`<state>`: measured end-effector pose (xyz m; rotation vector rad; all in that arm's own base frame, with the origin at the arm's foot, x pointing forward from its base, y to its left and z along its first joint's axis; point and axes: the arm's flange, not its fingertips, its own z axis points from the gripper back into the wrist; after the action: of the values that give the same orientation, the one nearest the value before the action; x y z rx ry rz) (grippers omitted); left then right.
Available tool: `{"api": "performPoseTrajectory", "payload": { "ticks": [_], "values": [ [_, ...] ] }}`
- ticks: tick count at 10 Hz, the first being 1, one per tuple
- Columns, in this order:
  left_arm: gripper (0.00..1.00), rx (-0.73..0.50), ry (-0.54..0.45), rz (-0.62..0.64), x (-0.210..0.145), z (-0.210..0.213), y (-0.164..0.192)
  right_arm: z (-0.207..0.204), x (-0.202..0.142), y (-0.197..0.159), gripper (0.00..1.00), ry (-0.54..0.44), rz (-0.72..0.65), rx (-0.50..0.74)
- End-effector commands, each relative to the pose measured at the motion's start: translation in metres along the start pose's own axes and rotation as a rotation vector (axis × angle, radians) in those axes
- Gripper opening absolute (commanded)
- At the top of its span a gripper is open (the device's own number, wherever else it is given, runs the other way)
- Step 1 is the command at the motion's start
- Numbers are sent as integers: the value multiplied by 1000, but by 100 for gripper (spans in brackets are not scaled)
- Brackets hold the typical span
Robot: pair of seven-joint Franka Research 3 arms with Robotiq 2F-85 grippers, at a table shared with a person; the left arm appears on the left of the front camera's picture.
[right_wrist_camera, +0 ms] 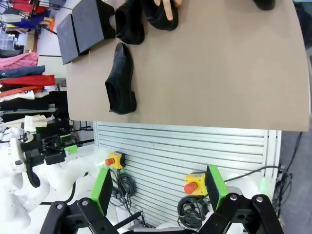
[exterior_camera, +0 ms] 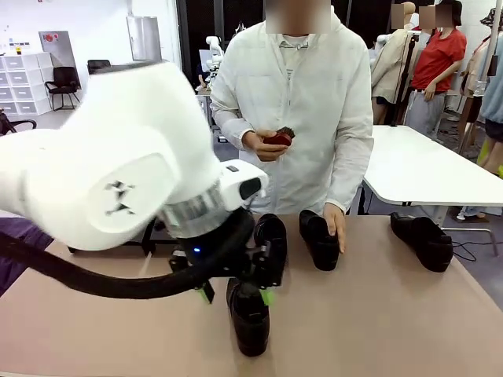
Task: Organize the shoes by placing them on the stand.
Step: Place the Shoe from the middle of the table onto the Shoes Stand.
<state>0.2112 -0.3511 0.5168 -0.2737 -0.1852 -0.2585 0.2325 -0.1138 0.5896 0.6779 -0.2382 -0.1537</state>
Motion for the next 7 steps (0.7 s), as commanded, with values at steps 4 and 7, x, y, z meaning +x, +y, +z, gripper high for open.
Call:
{"api": "performPoseTrajectory", "payload": {
  "ticks": [4, 7],
  "values": [
    [100, -1, 15, -149, 50, -28, -10, 6, 1, -2, 100, 7, 24, -5],
    [100, -15, -22, -28, 106, -91, -14, 6, 1, -2, 100, 7, 24, -5]
  ]
}}
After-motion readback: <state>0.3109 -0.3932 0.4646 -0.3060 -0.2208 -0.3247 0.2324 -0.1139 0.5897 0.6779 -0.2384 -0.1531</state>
